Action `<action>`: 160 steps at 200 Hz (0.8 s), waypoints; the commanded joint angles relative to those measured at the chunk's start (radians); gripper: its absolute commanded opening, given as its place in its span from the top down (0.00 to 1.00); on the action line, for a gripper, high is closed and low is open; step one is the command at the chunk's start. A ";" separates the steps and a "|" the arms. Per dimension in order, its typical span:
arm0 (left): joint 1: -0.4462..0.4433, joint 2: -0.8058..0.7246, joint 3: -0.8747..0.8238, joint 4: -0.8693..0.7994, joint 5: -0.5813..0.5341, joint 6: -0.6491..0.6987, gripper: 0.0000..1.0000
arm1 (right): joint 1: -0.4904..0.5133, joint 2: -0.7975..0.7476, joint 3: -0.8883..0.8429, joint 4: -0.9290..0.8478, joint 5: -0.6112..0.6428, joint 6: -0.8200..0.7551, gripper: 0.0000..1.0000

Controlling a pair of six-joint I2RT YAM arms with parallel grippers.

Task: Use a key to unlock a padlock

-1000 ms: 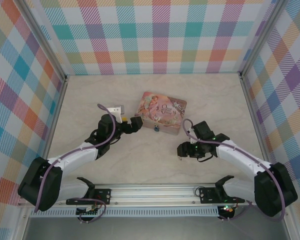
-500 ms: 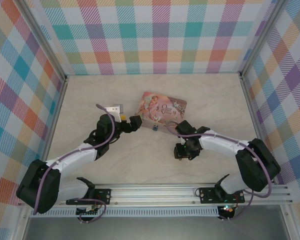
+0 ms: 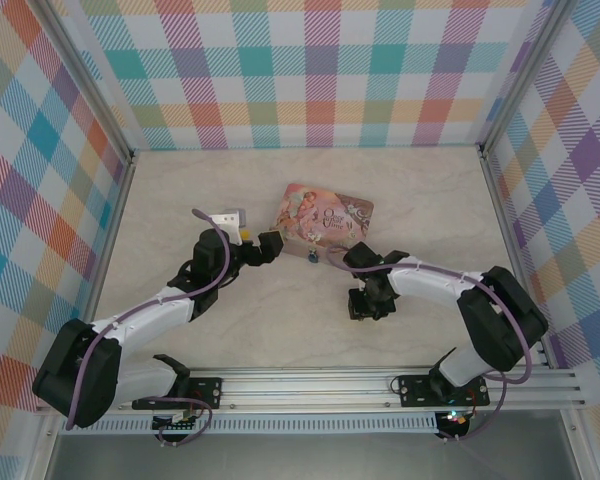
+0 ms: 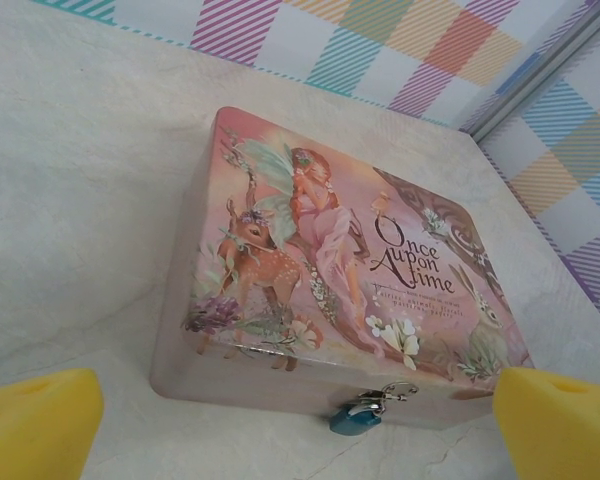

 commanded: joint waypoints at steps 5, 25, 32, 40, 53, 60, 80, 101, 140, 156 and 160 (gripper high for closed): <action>-0.012 -0.019 -0.009 0.014 -0.013 0.020 0.00 | 0.018 0.036 0.011 -0.009 -0.005 0.021 0.66; -0.012 -0.020 -0.009 0.008 -0.014 0.020 0.00 | 0.022 0.045 0.008 -0.008 -0.007 0.028 0.70; -0.012 -0.020 -0.009 0.007 -0.015 0.019 0.00 | 0.022 0.045 0.007 -0.007 -0.007 0.030 0.72; -0.012 -0.020 -0.011 0.007 -0.016 0.020 0.00 | 0.023 0.042 0.006 -0.007 -0.005 0.030 0.75; -0.012 -0.020 -0.009 0.004 -0.016 0.019 0.00 | 0.022 0.031 0.004 -0.010 -0.002 0.034 0.78; -0.012 -0.020 -0.009 0.004 -0.016 0.020 0.00 | 0.021 0.024 0.004 -0.014 0.001 0.033 0.80; -0.012 -0.021 -0.006 0.001 -0.013 0.018 0.00 | 0.021 0.010 0.003 -0.019 0.000 0.034 0.87; -0.012 -0.020 -0.004 -0.002 -0.015 0.015 0.00 | 0.023 -0.002 0.002 -0.023 -0.004 0.035 0.89; -0.012 -0.019 -0.003 -0.003 -0.015 0.013 0.00 | 0.022 -0.014 0.001 -0.029 -0.001 0.033 0.85; -0.012 -0.018 -0.003 -0.004 -0.016 0.014 0.00 | 0.022 -0.016 0.001 -0.032 0.000 0.031 0.85; -0.012 -0.019 -0.003 -0.005 -0.015 0.013 0.00 | 0.022 -0.017 0.002 -0.033 0.000 0.031 0.85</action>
